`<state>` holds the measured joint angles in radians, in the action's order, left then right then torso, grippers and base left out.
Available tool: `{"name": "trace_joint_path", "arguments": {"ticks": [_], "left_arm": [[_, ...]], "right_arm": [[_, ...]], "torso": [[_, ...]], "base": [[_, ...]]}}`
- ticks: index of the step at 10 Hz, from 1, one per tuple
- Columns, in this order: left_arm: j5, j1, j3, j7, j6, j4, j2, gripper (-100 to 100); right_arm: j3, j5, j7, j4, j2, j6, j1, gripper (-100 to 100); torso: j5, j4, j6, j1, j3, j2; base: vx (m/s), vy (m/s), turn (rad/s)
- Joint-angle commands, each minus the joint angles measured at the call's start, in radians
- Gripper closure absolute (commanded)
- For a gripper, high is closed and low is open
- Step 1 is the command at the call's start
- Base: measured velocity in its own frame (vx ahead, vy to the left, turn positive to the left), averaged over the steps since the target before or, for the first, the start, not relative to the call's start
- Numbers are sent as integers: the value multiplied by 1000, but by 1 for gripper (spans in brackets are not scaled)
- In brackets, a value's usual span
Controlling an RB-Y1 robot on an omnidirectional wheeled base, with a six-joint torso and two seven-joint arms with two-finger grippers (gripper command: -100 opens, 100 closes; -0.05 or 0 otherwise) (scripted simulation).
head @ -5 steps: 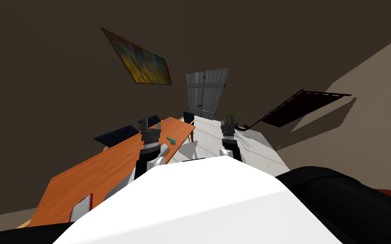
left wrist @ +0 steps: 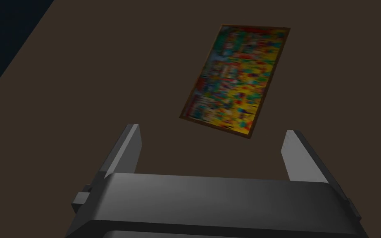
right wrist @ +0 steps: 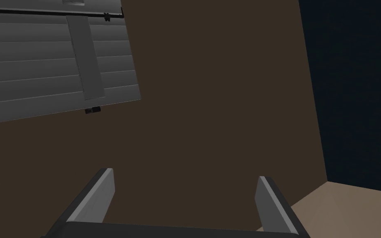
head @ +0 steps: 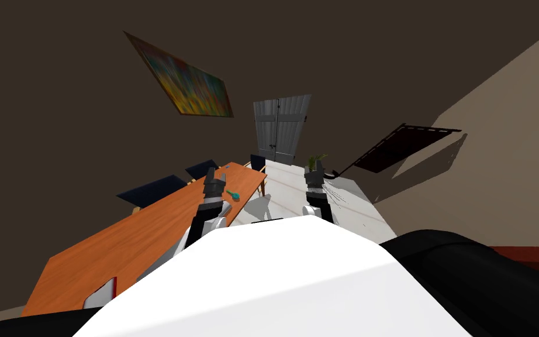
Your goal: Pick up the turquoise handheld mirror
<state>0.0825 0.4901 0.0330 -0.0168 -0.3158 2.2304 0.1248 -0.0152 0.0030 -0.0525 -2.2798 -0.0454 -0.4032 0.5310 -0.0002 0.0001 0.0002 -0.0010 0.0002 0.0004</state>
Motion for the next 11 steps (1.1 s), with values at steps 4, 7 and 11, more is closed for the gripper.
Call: {"name": "trace_joint_path", "arguments": {"ticks": [4, 7, 11], "left_arm": [[65, -45, -16, -50, 109, -108, 84, -100], [113, -82, -31, -88, 184, -193, 138, -100], [168, -123, -48, -135, 270, -295, 195, -100]], "right_arm": [[0, 0, 0, 0, 0, 0, 0, 0], [0, 0, 0, 0, 0, 0, 0, 0], [0, 0, 0, 0, 0, 0, 0, 0]], "torso": [[0, 0, 0, 0, 0, 0], [0, 0, 0, 1, 0, 0], [0, 0, 0, 1, 0, 0]], "base": [[-8, -15, -75], [-11, -10, -83], [-14, -3, -88]]}}
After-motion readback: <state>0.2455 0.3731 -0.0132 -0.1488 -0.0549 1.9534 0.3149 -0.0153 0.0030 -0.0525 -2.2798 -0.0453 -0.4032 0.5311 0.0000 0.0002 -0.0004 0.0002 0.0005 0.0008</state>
